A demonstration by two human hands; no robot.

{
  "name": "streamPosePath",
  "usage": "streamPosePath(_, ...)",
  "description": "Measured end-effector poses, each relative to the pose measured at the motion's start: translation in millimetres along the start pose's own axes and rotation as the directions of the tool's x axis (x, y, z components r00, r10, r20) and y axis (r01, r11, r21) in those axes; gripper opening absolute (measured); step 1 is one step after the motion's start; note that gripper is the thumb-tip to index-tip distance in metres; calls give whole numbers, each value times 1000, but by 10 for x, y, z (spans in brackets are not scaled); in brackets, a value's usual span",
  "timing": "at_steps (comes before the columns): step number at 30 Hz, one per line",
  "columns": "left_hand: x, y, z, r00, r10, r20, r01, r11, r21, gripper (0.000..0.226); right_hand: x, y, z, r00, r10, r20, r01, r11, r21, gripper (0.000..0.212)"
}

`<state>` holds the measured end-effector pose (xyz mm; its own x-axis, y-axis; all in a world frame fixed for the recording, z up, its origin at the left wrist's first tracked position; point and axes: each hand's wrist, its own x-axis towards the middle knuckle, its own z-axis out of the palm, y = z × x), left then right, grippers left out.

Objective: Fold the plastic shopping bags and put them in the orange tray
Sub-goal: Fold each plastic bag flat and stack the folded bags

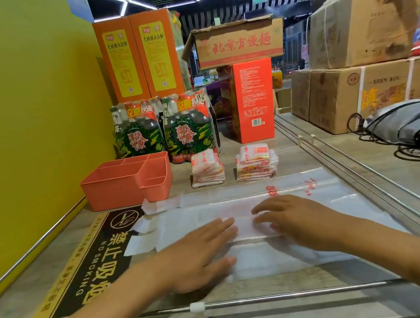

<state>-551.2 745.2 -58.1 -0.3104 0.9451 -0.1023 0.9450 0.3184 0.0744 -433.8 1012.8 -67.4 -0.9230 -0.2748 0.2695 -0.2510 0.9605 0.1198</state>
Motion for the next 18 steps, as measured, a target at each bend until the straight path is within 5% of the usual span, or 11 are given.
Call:
streamPosePath(3, 62, 11, 68, 994, -31, 102, 40, 995, -89, 65, -17, -181, -37, 981, 57, 186, -100, 968, 231, 53)
streamPosePath(7, 71, -35, 132, 991, -25, 130, 46, 986, -161, 62, -69, -371, -31, 907, 10, 421, -155, 938, 311, 63)
streamPosePath(18, 339, -52, -30, 960, 36, -277, 31, 972, 233, 32, 183, -353, -26, 984, 105, 141, -112, 993, 47, 39)
